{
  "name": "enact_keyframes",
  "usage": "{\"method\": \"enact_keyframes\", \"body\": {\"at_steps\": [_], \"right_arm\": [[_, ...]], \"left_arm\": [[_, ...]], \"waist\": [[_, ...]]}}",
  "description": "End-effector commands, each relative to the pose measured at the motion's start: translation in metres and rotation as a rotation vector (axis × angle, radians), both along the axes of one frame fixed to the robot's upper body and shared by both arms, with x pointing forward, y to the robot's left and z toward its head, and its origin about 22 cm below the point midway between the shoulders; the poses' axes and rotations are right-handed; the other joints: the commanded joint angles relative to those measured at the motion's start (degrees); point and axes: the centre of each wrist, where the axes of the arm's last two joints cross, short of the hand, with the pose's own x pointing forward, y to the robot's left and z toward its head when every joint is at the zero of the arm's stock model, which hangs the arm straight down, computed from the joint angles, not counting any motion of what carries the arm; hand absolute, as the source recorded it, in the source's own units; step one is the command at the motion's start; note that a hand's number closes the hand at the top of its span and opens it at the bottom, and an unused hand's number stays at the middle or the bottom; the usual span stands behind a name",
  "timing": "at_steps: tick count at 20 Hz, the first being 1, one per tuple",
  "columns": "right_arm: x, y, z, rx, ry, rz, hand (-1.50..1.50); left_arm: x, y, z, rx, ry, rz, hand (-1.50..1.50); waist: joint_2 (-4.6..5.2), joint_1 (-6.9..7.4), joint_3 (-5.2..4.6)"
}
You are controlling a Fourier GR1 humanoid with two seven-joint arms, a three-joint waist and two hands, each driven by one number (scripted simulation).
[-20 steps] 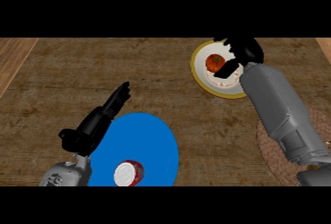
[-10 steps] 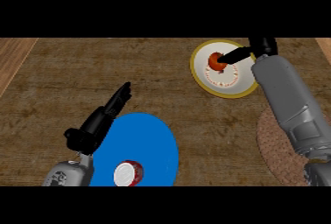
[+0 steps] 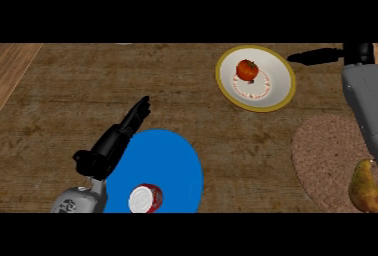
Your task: Pick the tomato from the placemat and place it in the bowl
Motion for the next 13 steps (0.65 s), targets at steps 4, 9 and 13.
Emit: {"method": "enact_keyframes", "body": {"at_steps": [4, 9, 13], "right_arm": [[-0.043, -0.098, -0.007, 0.099, -0.086, -0.074, -1.5], [-0.079, -0.148, -0.02, 0.106, -0.062, -0.083, -1.5], [-0.103, -0.179, -0.017, 0.138, -0.041, -0.028, -1.5]], "left_arm": [[0.003, -0.006, 0.001, -0.006, 0.003, 0.0, 0.0], [0.001, -0.007, 0.009, -0.03, 0.01, -0.022, 0.0], [0.005, 0.011, 0.007, 0.0, -0.003, -0.002, 0.0]], "waist": [[0.04, -0.47, 0.05], [0.6, 1.0, 0.19], [0.36, 0.5, 0.14]]}}
